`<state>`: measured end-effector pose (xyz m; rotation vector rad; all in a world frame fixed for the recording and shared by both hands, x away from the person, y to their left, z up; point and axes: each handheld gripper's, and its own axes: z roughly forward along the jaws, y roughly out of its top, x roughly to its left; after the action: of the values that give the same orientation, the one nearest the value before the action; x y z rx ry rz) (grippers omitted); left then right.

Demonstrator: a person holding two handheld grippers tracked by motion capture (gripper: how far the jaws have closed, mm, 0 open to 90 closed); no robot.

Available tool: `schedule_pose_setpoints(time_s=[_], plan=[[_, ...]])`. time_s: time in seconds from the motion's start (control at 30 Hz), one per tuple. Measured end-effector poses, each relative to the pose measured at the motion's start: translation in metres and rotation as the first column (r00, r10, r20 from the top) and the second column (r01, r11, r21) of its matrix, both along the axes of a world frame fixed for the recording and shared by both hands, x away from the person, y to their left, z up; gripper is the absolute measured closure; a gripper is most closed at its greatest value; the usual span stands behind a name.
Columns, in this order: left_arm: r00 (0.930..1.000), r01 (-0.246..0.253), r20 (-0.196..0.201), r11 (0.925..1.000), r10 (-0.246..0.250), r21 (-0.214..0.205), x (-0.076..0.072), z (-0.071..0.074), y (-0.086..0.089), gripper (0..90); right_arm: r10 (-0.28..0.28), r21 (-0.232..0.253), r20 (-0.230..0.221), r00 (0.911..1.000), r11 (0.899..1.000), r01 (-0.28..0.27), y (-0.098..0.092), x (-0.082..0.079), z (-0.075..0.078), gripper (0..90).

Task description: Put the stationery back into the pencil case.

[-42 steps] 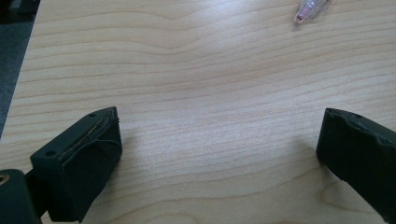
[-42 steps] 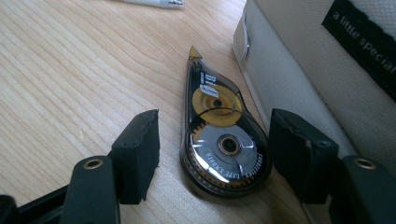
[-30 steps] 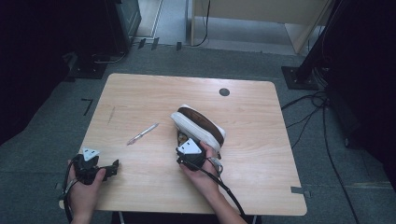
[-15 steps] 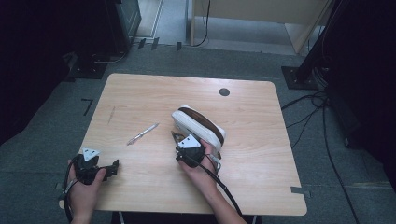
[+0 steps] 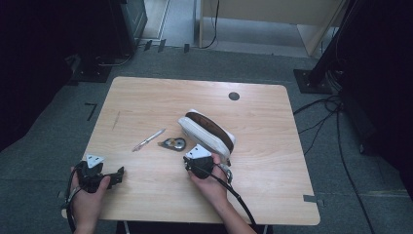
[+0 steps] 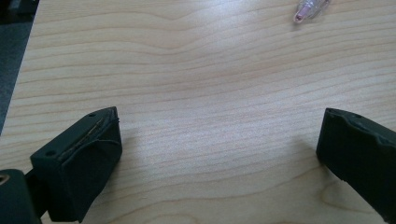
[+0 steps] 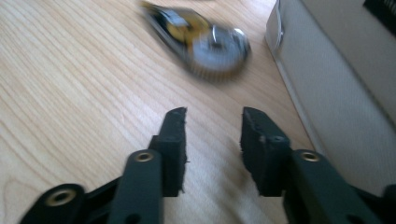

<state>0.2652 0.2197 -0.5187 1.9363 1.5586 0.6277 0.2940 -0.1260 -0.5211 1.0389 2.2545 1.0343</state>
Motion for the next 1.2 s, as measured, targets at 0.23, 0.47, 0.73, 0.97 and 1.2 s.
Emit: schedule_pose_setpoints(time_s=[0.23,0.47,0.73,0.97,1.2], plan=[[1.0,0.0,0.0,1.0,0.0,0.0,0.0,0.0,0.0,0.3,0.074,0.026,0.028,0.9969,0.997,-0.075,0.006,-0.002,0.006,46.2],[1.0,0.0,0.0,1.0,0.0,0.0,0.0,0.0,0.0,0.2,0.076,0.047,0.03,0.9967,0.996,-0.077,0.014,-0.004,0.007,43.7],[1.0,0.001,0.001,1.0,-0.001,0.0,0.0,0.0,0.0,0.3,0.059,0.059,0.032,0.9978,0.996,-0.061,0.02,0.004,0.008,58.4],[1.0,0.001,0.001,1.0,-0.001,0.0,0.0,0.0,0.0,0.2,0.072,0.072,0.035,0.9968,0.995,-0.074,0.025,0.007,0.012,55.9],[1.0,0.001,0.001,1.0,-0.001,0.0,0.0,0.0,0.0,0.3,0.111,0.078,0.053,0.9924,0.99,-0.115,0.032,0.013,0.013,50.5]])
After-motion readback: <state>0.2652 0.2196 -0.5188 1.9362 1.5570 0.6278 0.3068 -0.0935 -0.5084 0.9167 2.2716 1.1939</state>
